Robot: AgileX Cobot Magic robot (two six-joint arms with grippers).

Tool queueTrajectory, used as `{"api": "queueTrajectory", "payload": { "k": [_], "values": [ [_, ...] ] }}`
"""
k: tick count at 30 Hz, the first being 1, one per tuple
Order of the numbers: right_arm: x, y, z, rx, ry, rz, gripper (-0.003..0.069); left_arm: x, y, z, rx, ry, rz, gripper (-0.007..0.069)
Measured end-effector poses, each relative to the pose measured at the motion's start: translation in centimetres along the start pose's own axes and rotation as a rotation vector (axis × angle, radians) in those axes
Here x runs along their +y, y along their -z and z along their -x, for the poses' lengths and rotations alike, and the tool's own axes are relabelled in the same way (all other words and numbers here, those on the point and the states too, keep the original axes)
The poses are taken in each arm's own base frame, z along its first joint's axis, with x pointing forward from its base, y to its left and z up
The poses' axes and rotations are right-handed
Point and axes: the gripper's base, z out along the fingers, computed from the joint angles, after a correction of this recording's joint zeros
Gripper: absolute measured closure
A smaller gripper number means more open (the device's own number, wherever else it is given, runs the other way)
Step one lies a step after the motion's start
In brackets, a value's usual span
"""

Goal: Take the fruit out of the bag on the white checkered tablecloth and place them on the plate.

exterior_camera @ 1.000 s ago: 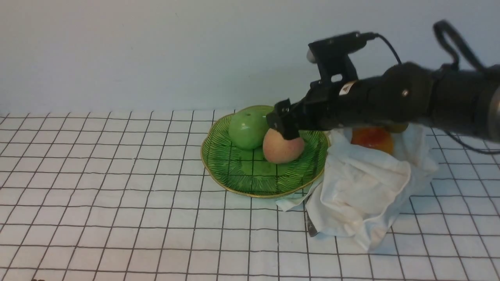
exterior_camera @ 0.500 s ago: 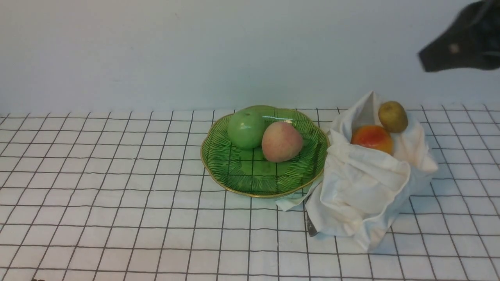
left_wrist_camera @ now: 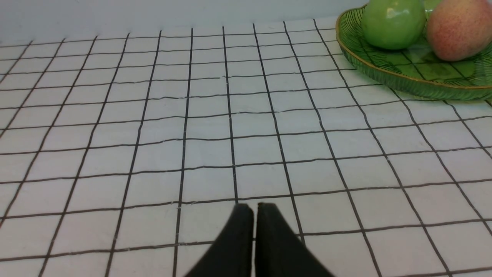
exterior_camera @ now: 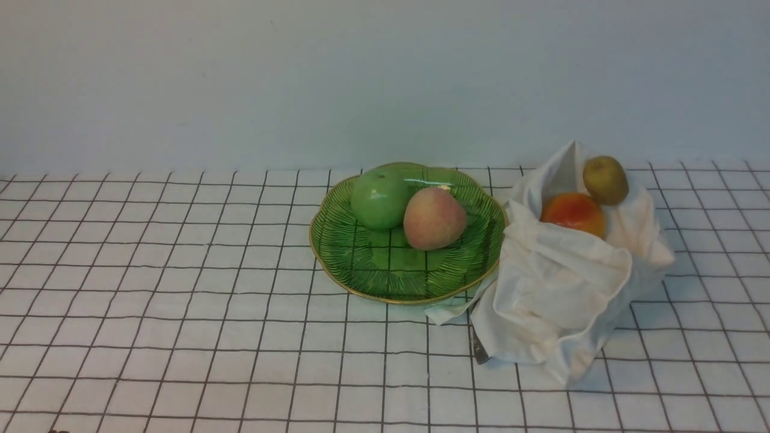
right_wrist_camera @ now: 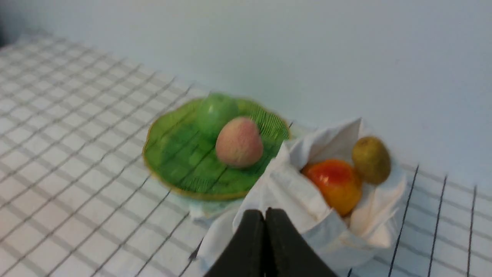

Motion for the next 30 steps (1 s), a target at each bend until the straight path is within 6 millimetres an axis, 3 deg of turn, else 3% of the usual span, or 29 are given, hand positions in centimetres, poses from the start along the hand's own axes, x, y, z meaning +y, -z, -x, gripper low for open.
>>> {"api": "queueTrajectory", "payload": {
  "k": [2,9,17,30],
  "values": [
    [-0.1,0.4,-1.9,-0.154,-0.024,-0.070,0.0673,0.0,0.0,0.0,0.000,0.000,0.000,0.0632],
    [-0.9,1.6,-4.6,-0.475,-0.052,-0.232,0.0673,0.0,0.0,0.0,0.000,0.000,0.000,0.0632],
    [-0.9,1.0,-6.1,-0.463,-0.061,-0.242,0.0673,0.0,0.0,0.0,0.000,0.000,0.000,0.0632],
    [-0.9,0.6,-7.0,-0.437,-0.052,-0.246,0.0673,0.0,0.0,0.0,0.000,0.000,0.000,0.0632]
  ]
}}
